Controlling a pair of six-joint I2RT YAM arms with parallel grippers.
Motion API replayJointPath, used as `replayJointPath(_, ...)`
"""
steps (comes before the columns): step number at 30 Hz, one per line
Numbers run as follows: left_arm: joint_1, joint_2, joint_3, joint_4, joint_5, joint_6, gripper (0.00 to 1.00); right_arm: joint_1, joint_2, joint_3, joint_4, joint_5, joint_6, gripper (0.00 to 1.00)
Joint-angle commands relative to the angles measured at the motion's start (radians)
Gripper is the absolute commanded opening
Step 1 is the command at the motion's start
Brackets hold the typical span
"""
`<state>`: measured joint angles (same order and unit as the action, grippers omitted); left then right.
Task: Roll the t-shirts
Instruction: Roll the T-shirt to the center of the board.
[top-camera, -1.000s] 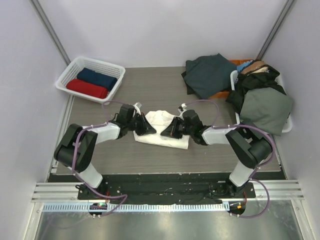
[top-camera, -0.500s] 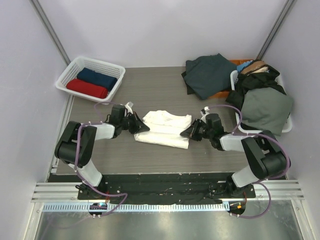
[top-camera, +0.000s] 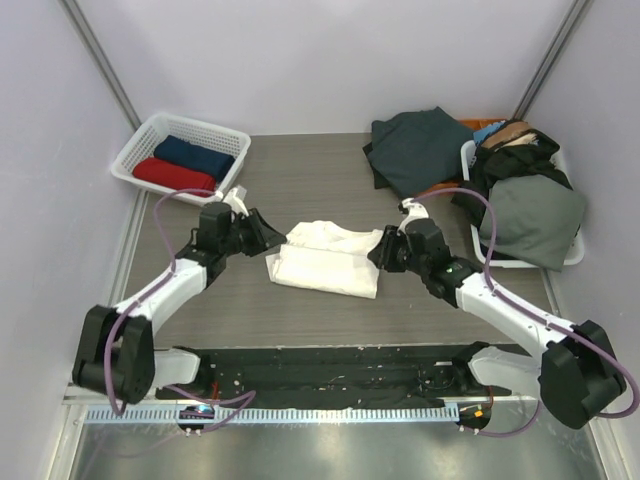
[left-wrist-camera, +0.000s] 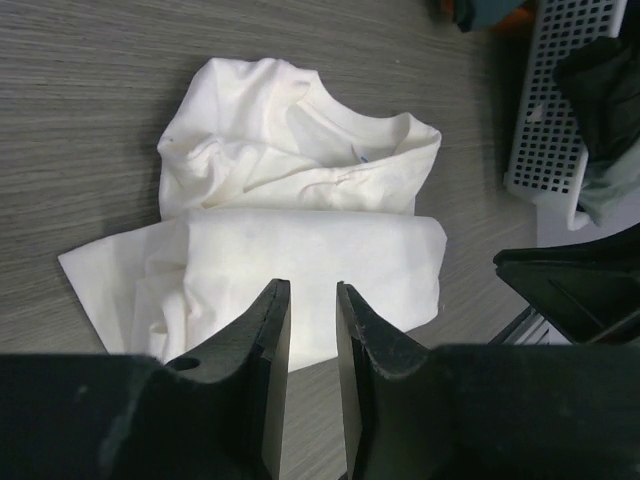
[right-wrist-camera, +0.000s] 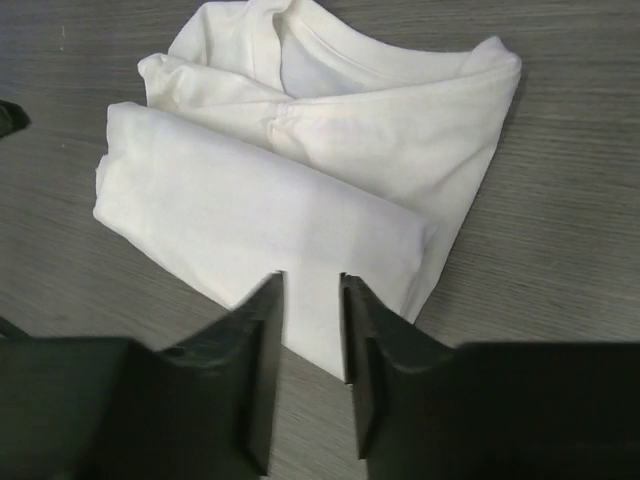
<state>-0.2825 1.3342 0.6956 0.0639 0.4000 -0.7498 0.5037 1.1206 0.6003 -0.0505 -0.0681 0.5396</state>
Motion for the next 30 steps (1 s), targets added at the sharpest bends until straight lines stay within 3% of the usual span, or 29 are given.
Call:
replayJointPath(1,0.005,-0.127,-0.074,-0.046,-0.061,0.007,0.27,0.038,0.034,0.105,-0.159,0.2,-0.124,0.24)
replayJointPath(2,0.005,-0.133,-0.088,-0.036,-0.064,0.004,0.25,0.039,0.066,0.119,-0.17,0.195,-0.13,0.12)
replayJointPath(6,0.006,-0.087,-0.11,0.004,-0.047,0.016,0.1,0.048,0.145,0.179,-0.181,0.122,-0.153,0.01)
replayJointPath(9,0.005,-0.008,-0.088,0.054,0.011,0.017,0.02,0.071,0.204,0.222,-0.196,0.099,-0.161,0.01)
replayJointPath(22,0.005,0.276,0.076,0.054,0.01,0.027,0.0,0.102,0.404,0.219,-0.183,0.134,-0.156,0.01)
replayJointPath(30,-0.03,0.448,0.26,0.077,0.03,0.127,0.0,0.269,0.357,0.156,-0.204,0.168,-0.066,0.01)
